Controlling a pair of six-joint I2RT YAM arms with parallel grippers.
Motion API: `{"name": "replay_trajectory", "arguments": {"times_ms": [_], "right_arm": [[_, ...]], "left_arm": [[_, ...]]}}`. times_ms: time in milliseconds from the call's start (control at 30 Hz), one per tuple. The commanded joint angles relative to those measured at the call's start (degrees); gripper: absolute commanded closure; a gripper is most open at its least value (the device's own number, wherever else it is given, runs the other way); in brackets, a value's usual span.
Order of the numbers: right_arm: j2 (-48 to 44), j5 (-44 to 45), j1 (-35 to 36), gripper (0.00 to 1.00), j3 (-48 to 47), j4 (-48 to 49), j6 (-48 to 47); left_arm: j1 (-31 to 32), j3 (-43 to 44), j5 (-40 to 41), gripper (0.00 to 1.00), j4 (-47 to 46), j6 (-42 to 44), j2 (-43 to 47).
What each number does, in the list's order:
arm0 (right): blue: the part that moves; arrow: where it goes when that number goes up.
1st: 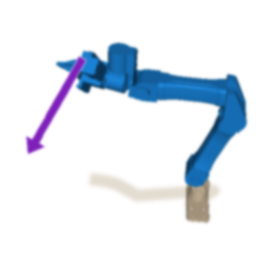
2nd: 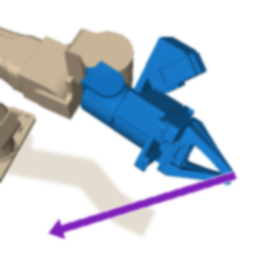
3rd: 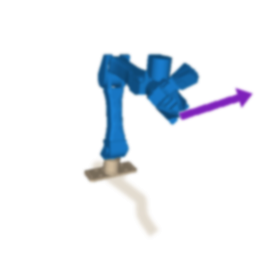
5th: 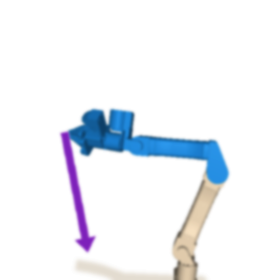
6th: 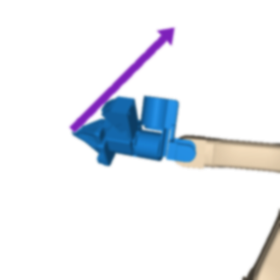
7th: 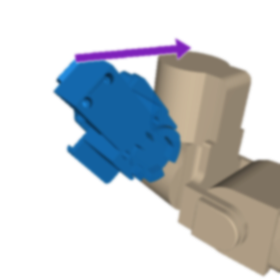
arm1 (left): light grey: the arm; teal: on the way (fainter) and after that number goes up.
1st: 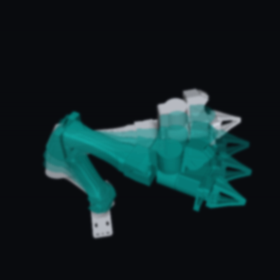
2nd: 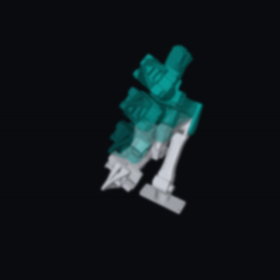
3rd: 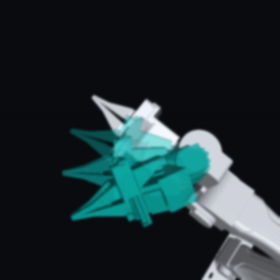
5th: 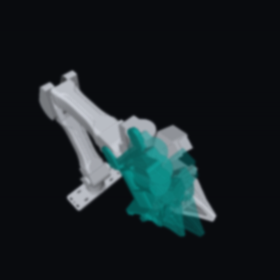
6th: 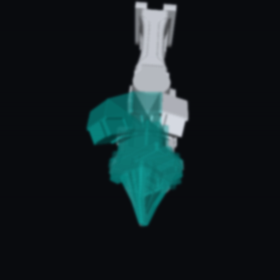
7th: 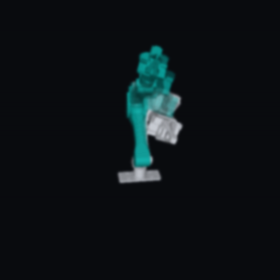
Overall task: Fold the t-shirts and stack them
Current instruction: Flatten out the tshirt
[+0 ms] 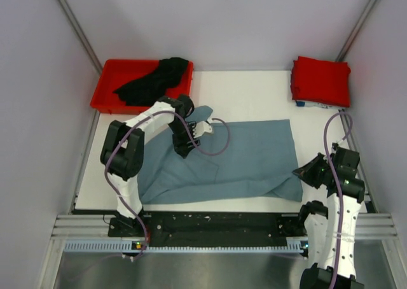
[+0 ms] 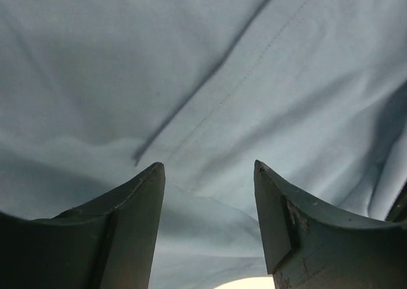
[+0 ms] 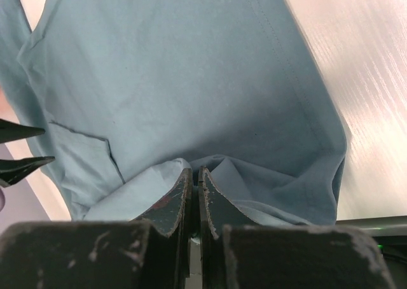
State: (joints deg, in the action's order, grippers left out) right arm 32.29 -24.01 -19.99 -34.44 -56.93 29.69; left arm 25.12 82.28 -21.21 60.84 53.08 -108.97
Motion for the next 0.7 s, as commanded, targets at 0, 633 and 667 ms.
{"name": "replay_trajectory", "arguments": {"times_ms": [0, 633, 667], "right_arm": [[-0.2, 0.9, 0.6, 1.00, -0.5, 0.7, 0.6], [0.5, 0.6, 0.6, 1.00, -0.5, 1.7, 0.6], [0.5, 0.6, 0.6, 1.00, -0.5, 1.6, 0.7]], "left_arm": [[-0.2, 2.6, -1.1, 0.36, -3.2, 4.2, -2.1], [-0.2, 3.9, 4.0, 0.82, 0.2, 7.7, -7.6], [-0.2, 4.0, 4.2, 0.87, 0.5, 7.6, -7.3]]}}
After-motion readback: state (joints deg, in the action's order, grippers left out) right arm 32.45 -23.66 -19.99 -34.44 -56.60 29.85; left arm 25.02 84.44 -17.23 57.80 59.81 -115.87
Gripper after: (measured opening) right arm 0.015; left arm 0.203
